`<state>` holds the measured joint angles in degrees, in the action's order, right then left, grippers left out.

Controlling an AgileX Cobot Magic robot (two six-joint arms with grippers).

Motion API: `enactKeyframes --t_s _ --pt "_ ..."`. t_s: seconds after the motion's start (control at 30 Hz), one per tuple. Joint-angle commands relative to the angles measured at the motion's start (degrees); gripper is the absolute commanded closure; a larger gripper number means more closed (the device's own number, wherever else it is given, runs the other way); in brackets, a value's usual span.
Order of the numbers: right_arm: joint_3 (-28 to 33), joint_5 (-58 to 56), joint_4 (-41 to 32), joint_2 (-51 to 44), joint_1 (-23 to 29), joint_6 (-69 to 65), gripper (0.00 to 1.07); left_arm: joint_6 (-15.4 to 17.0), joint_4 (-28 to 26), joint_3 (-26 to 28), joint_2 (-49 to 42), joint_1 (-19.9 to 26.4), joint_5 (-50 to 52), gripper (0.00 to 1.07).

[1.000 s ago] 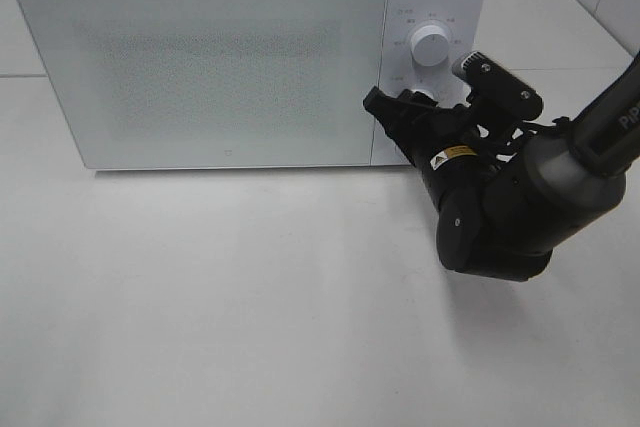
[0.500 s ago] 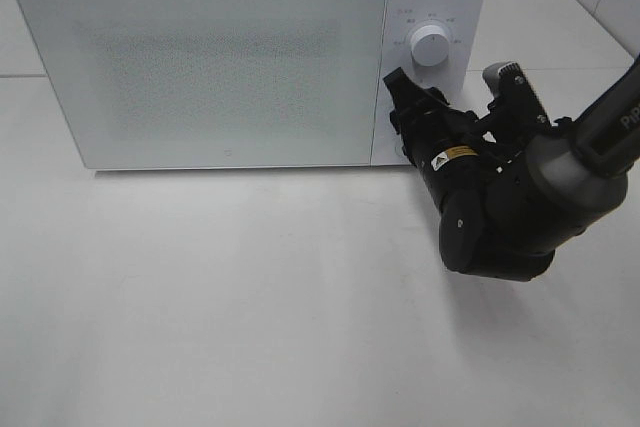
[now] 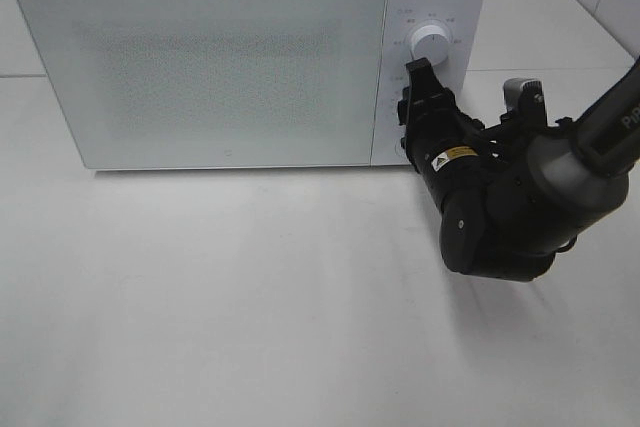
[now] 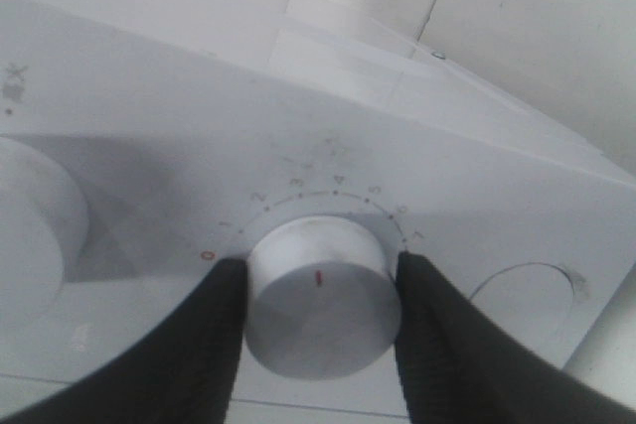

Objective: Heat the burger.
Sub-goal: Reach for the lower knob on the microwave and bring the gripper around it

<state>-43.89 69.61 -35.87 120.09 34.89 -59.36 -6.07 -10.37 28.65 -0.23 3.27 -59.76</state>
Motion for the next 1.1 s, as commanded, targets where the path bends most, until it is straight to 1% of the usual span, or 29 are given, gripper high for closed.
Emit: enactKeyframes --t_s 0.03,0.4,0.5,0.57,0.83,1.1 --pt "-0.9 6.4 5.8 -0.7 0.5 -5.0 1.06 0.4 -0.2 -0.2 -1.3 -0.4 0.5 0.09" --pt "-0.9 6.2 5.6 -0.7 0.5 -15.5 1.06 0.4 -0.2 -0.2 -1.3 -0.4 0.5 0.09" --pt "-0.9 6.2 5.3 -0.7 0.5 -16.6 1.06 0.4 -0.2 -0.2 -1.3 -0.4 0.5 0.09" --pt "-0.9 6.2 5.2 -0.7 0.5 -20.9 1.06 0.4 -0.2 -0.2 -1.3 -0.4 0.5 0.09" --pt "-0.9 6.1 5.1 -0.7 0.5 -27.2 1.06 0.4 -0.2 -0.2 -1.3 -0.4 0.5 0.09" --pt "-0.9 5.8 5.1 -0.7 0.5 -29.4 1.06 0.4 -0.2 -0.2 -1.3 -0.4 0.5 0.09"
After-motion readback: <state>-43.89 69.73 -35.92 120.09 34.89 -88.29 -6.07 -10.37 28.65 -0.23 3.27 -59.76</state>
